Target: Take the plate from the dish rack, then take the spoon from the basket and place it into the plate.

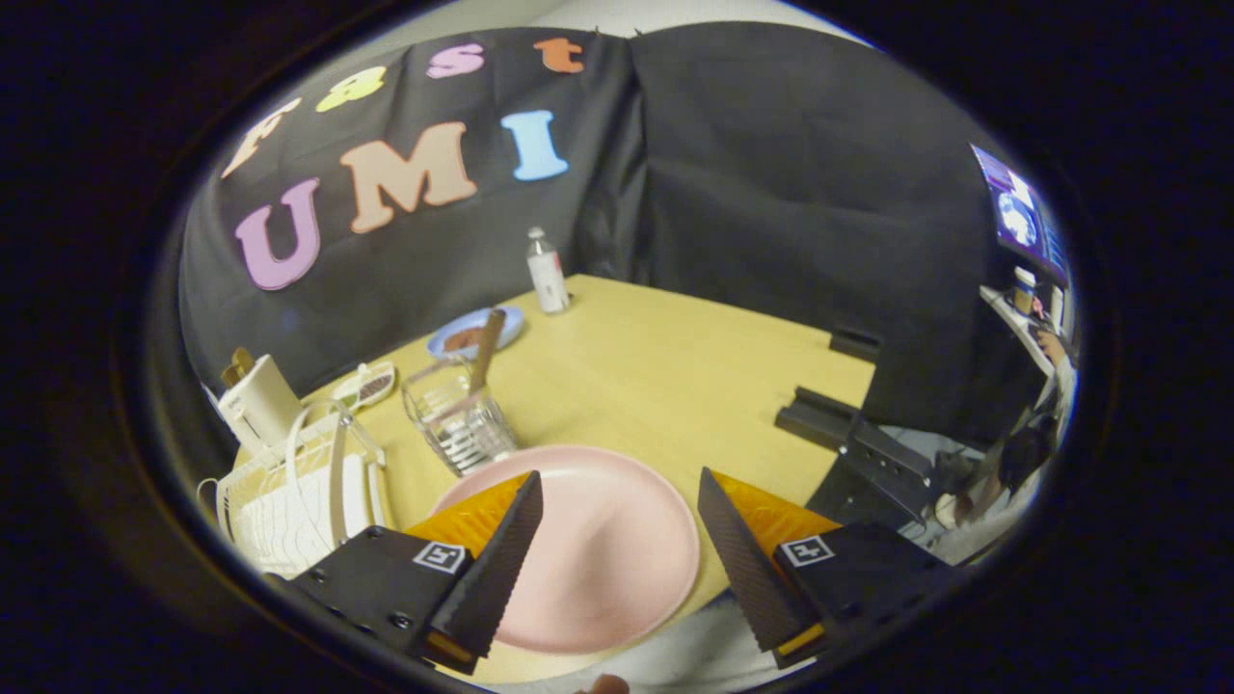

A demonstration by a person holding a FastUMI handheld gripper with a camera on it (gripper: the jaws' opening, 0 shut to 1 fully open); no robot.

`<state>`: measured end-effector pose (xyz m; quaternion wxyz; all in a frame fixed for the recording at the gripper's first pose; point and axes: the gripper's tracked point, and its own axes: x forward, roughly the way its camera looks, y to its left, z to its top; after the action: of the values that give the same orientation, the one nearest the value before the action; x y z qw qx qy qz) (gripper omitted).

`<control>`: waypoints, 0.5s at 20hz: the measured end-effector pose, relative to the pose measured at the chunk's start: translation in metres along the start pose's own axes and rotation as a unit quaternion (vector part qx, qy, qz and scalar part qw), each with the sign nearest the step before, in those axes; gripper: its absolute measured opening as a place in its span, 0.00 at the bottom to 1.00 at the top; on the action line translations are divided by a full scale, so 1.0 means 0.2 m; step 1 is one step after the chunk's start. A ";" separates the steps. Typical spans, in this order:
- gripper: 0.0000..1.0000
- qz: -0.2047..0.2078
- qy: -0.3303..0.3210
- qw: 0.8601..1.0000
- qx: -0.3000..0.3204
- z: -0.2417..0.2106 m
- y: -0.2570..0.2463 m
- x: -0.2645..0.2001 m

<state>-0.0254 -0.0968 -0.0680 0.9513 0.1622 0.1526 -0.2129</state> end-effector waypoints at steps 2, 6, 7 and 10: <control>1.00 0.053 -0.026 0.998 0.007 0.08 0.16 0.06; 1.00 0.111 -0.046 0.993 -0.013 0.16 0.32 0.20; 1.00 0.124 -0.045 0.991 -0.020 0.17 0.37 0.24; 1.00 0.149 -0.038 0.987 -0.038 0.17 0.47 0.36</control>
<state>0.0880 -0.0546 -0.0397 0.9830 0.1390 0.0985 -0.0685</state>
